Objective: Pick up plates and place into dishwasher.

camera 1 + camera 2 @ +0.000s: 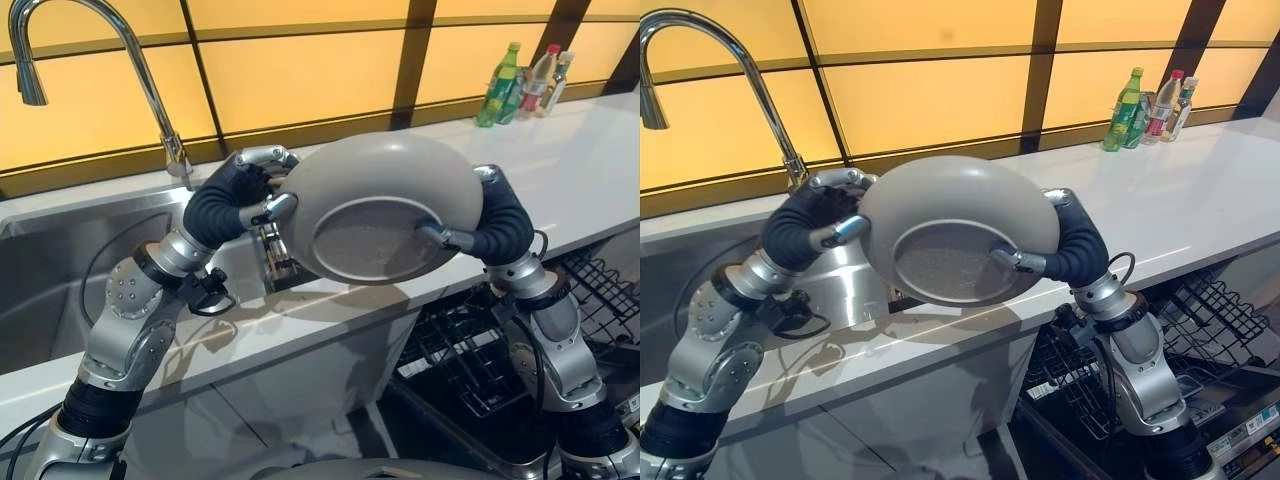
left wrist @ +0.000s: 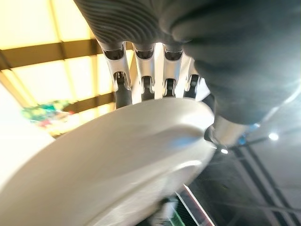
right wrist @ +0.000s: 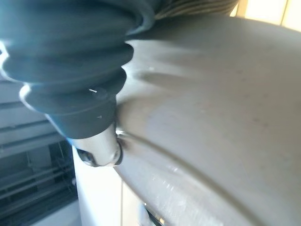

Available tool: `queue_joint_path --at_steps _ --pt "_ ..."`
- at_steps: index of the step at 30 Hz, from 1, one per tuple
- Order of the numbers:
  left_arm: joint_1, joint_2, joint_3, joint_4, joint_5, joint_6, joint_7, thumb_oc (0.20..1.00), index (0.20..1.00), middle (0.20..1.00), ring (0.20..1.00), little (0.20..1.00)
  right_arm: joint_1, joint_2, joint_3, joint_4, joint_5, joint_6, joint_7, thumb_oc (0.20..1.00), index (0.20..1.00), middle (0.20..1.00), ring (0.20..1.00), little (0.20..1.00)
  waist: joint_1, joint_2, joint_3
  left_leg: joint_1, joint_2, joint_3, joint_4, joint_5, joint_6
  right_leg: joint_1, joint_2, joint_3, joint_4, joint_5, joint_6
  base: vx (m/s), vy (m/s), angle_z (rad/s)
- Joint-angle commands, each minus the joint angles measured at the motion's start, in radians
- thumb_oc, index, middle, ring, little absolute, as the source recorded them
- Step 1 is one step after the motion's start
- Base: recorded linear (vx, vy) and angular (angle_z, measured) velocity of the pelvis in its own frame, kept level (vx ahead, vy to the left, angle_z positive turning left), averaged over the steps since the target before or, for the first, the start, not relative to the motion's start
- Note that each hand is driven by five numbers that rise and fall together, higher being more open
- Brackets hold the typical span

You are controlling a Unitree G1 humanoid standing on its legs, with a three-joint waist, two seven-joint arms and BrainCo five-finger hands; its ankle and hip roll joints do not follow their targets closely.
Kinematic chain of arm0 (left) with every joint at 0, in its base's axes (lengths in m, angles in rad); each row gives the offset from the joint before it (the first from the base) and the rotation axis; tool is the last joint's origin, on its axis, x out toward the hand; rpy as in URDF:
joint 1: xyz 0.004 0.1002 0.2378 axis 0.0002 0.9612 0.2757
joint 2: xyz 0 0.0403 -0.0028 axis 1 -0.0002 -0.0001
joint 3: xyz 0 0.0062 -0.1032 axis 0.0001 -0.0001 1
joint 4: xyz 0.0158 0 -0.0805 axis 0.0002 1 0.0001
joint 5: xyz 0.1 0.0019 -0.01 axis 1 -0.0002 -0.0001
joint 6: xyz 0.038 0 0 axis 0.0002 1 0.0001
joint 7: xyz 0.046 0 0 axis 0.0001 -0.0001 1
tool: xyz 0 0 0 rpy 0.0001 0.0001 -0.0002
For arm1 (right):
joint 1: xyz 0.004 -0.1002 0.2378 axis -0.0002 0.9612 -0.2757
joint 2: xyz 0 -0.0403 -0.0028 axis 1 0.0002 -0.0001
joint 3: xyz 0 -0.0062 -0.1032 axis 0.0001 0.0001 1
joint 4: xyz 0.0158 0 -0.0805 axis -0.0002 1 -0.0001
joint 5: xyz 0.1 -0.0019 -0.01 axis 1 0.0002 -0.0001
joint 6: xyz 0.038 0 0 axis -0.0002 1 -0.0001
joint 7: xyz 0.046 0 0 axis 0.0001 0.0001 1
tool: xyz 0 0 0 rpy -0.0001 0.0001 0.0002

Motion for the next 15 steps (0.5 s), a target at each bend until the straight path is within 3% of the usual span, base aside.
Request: queue_joint_path --at_steps 1,8,15 --pt "0.003 0.006 0.028 0.091 0.036 -0.035 0.087 1.0 1.0 1.0 1.0 1.0 -0.005 -0.003 -0.093 -0.024 0.039 -0.075 -0.05 0.2 0.2 0.2 0.2 0.2 -0.014 0.015 -0.062 -0.005 -0.006 0.065 0.064 -0.094 0.061 -0.121 0.047 -0.05 0.115 -0.001 -0.022 -0.02 -0.013 -0.14" --pt "-0.005 0.014 0.109 0.127 0.063 -0.107 0.255 1.0 1.0 1.0 1.0 1.0 0.026 -0.029 -0.166 -0.008 -0.018 -0.059 -0.097 0.2 0.2 0.2 0.2 0.2 -0.057 0.022 -0.059 -0.001 0.004 0.091 0.061 -0.093 0.061 -0.127 0.058 -0.014 0.123 -0.003 -0.03 0.0 0.001 -0.25" --pt "0.033 0.011 0.189 0.128 0.093 -0.151 0.302 1.0 1.0 1.0 1.0 1.0 0.087 -0.054 -0.252 0.011 -0.12 0.006 -0.142 0.2 0.2 0.2 0.2 0.2 -0.095 0.02 -0.05 0.009 0.014 0.113 0.046 -0.09 0.056 -0.128 0.059 0.021 0.121 0.002 -0.026 0.01 0.009 -0.25"
